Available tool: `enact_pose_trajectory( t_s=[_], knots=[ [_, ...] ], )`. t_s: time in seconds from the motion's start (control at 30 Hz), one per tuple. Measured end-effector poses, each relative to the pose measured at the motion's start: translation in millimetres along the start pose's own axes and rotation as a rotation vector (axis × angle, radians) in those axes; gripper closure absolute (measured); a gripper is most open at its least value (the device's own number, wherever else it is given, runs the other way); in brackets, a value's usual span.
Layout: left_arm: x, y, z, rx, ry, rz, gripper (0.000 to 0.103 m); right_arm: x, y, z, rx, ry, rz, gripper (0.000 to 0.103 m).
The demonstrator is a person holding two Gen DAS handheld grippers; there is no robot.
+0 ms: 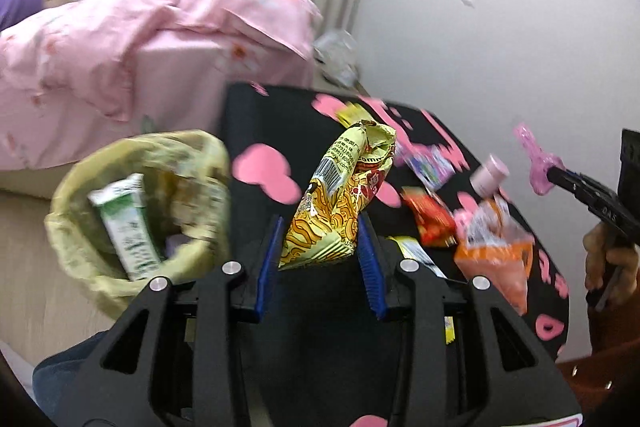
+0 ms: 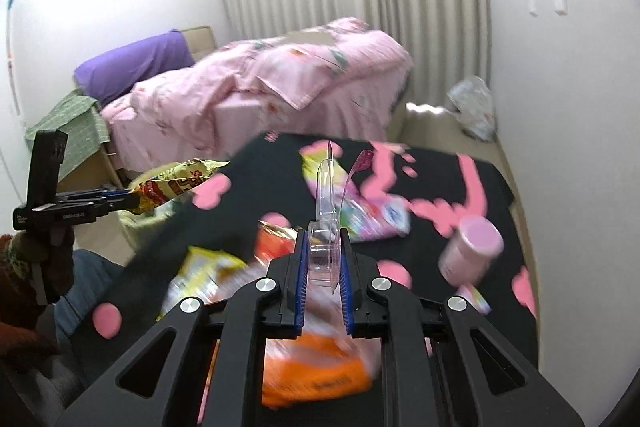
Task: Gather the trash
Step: 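Carry the gold bag and clear piece over the yellow bin and open both tools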
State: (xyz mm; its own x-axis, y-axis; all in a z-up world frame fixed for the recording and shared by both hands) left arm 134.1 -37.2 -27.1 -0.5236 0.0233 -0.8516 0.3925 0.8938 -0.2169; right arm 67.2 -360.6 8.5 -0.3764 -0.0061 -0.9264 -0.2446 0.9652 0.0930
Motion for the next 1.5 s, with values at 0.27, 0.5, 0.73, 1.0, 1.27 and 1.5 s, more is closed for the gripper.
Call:
enact_pose_trajectory(
  t_s=[0.27, 0.5, 0.73, 1.0, 1.27, 1.5],
  knots=[
    [-17, 79, -53, -0.236, -0.127, -0.155, 0.068, -56, 73, 62, -0.177, 0.000, -0.108, 0.088],
    [-9, 134, -69, -0.318, -0.144, -0.276, 0.068, -85, 142, 128, -0.304, 0.058, -0.183, 0.088],
    [6, 154, -57, -0.362, -0.108, -0.298, 0.068, -83, 174, 181, -0.356, 0.126, -0.193, 0.088],
    [10, 165, -44, -0.368, -0.093, -0.348, 0.068, -72, 201, 223, -0.425, 0.203, -0.184, 0.088],
    [15, 178, -22, -0.402, -0.040, -0.362, 0.068, -59, 227, 262, -0.460, 0.272, -0.179, 0.088],
    [22, 183, -7, -0.368, -0.012, -0.397, 0.068, -47, 234, 283, -0.490, 0.317, -0.176, 0.088]
  ],
)
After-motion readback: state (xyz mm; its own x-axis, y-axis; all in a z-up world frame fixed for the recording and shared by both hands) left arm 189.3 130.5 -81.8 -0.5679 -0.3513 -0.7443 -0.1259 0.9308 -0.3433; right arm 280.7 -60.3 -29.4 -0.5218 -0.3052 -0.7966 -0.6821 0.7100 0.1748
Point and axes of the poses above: each gripper's, at about its wrist camera, not at the fingertips, and z roughly the way its jaws point, y to its left, x to its underside, the point moved 2 cm from there along z, roughly the way its jaws point, and after that the axes turned 9 degrees about -y, right-handed, at the moved point
